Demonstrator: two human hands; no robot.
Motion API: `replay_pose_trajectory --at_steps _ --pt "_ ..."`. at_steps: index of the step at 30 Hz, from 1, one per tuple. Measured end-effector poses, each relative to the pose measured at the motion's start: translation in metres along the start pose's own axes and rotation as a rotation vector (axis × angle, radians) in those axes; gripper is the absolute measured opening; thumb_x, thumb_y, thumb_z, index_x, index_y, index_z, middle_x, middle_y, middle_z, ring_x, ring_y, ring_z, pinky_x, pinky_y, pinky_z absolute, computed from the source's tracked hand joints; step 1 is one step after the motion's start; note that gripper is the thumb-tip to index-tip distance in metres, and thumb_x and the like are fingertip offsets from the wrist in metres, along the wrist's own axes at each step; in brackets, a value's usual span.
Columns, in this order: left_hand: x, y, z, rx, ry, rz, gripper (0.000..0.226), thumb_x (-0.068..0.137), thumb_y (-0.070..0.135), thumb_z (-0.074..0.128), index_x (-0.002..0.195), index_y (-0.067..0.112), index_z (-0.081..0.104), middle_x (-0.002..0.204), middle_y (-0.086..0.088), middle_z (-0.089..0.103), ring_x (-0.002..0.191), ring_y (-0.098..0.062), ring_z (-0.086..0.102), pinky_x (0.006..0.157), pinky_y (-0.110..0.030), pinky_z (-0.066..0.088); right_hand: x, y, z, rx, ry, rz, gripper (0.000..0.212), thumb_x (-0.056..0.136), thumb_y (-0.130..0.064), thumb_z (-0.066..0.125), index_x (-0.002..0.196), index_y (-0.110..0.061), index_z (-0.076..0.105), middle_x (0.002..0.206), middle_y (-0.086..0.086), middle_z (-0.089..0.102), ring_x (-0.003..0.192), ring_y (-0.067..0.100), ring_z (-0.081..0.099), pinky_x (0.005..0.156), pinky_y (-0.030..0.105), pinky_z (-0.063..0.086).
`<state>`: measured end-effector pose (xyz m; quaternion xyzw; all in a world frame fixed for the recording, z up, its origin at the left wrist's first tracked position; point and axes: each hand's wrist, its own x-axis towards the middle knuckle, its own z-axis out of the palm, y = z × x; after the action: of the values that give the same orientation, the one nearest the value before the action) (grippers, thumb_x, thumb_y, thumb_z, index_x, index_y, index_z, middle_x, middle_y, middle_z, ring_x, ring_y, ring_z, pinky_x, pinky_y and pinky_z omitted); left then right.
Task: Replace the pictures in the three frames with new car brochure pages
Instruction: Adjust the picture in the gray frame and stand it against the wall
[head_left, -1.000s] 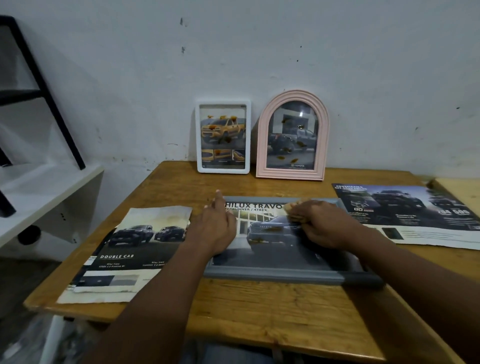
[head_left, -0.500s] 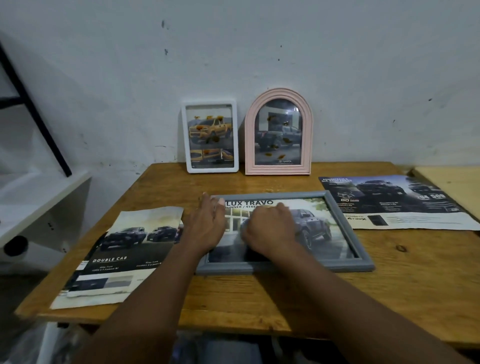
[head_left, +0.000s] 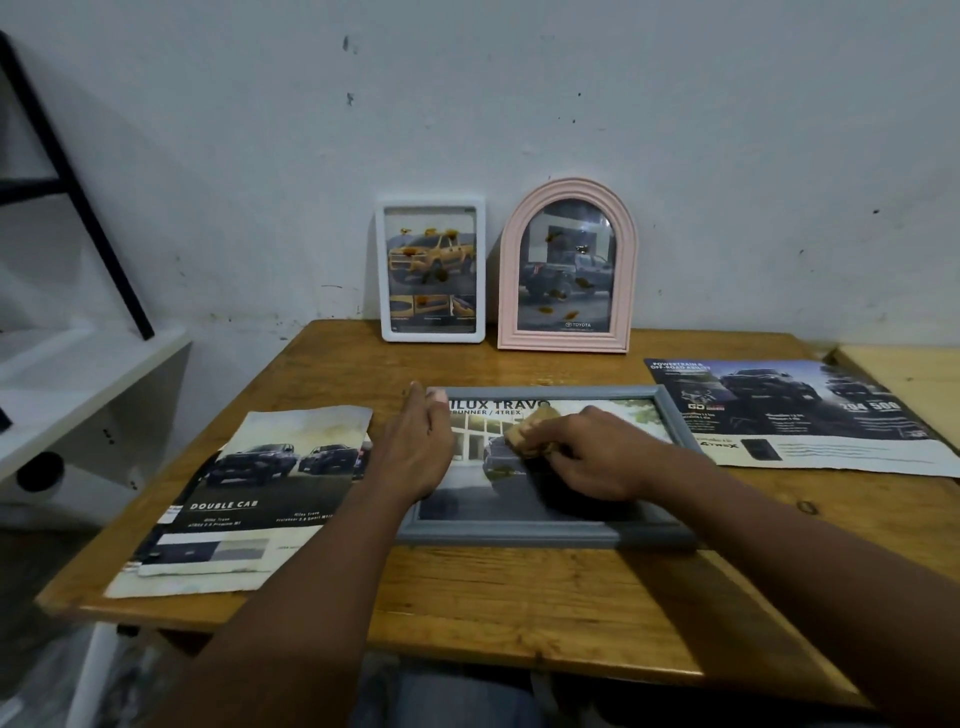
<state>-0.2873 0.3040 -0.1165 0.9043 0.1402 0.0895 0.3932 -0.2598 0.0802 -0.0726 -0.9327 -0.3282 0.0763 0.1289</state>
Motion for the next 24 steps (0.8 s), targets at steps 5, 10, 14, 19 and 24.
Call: replay_pose_trajectory --at_steps 5,10,14,19,24 --pt "0.001 0.002 0.002 0.041 0.010 0.013 0.067 0.107 0.056 0.017 0.161 0.016 0.023 0.161 -0.016 0.035 0.149 -0.035 0.030 0.119 -0.051 0.024 -0.045 0.052 -0.015 -0.156 0.057 0.162 0.039 0.095 -0.023 0.047 0.130 -0.031 0.062 0.122 0.010 0.066 0.108 0.030 0.062 0.092 0.043 0.051" --pt "0.001 0.006 0.003 0.116 0.046 0.037 0.059 0.108 0.049 0.017 0.153 0.017 0.037 0.157 -0.016 0.040 0.147 -0.040 0.030 0.120 -0.056 0.021 -0.045 0.022 0.008 -0.324 0.235 0.342 0.029 0.092 -0.028 0.042 0.099 -0.013 0.066 0.101 0.014 0.069 0.093 0.032 0.063 0.082 0.038 0.046" --pt "-0.005 0.009 0.001 0.055 0.000 -0.028 0.063 0.108 0.053 0.016 0.162 0.022 0.022 0.167 -0.012 0.025 0.155 -0.034 0.013 0.122 -0.052 0.014 -0.016 -0.049 0.034 -0.293 0.240 0.368 0.025 0.095 -0.035 0.040 0.085 -0.018 0.056 0.092 0.006 0.063 0.087 0.026 0.054 0.093 0.041 0.038" --pt "0.006 0.005 -0.007 -0.054 -0.048 -0.040 0.067 0.102 0.065 0.013 0.130 0.025 0.058 0.134 -0.006 0.059 0.125 -0.028 0.051 0.105 -0.046 0.035 0.019 -0.102 0.060 0.001 0.234 0.059 0.034 0.097 -0.036 0.040 0.087 -0.012 0.061 0.090 0.010 0.062 0.091 0.025 0.052 0.095 0.044 0.043" --pt "0.012 0.007 -0.016 -0.065 -0.050 -0.060 0.070 0.102 0.064 0.011 0.135 0.027 0.061 0.140 -0.007 0.057 0.124 -0.026 0.052 0.102 -0.041 0.034 0.007 -0.072 0.035 0.143 0.055 -0.159 0.028 0.098 -0.029 0.043 0.102 -0.016 0.068 0.094 0.006 0.066 0.082 0.016 0.059 0.077 0.040 0.054"
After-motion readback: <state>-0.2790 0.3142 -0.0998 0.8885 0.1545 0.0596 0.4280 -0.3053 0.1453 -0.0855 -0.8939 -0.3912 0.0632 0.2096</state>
